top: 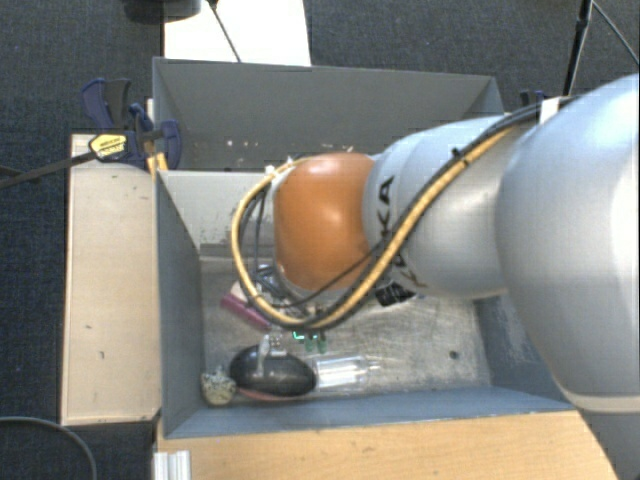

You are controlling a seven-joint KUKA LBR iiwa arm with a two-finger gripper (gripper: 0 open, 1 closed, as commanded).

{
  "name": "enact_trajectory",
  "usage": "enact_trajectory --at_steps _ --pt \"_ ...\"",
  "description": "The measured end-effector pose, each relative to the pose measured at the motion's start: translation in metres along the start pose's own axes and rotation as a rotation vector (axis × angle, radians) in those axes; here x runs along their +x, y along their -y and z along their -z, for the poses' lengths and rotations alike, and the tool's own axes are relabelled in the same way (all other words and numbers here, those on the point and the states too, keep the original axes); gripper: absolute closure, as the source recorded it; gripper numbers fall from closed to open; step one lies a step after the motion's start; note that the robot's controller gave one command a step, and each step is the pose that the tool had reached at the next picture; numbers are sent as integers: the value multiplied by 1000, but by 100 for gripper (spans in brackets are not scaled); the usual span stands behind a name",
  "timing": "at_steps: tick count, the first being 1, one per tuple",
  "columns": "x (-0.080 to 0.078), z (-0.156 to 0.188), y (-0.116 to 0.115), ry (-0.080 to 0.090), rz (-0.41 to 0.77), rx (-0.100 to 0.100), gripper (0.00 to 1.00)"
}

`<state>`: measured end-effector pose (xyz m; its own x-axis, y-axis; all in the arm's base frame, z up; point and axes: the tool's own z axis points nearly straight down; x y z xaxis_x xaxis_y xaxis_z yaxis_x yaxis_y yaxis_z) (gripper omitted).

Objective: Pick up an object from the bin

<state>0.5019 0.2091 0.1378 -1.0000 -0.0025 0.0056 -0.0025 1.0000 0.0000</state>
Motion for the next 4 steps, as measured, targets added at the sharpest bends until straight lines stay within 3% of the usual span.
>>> enact_trajectory --at_steps 1,2,3,4 --pt "-29 -26 22 36 -63 -12 0" --pt "-26 -31 24 25 -73 -8 100" --pt "-49 100 70 17 -48 -2 100" --pt "-56 18 98 2 -164 1 100"
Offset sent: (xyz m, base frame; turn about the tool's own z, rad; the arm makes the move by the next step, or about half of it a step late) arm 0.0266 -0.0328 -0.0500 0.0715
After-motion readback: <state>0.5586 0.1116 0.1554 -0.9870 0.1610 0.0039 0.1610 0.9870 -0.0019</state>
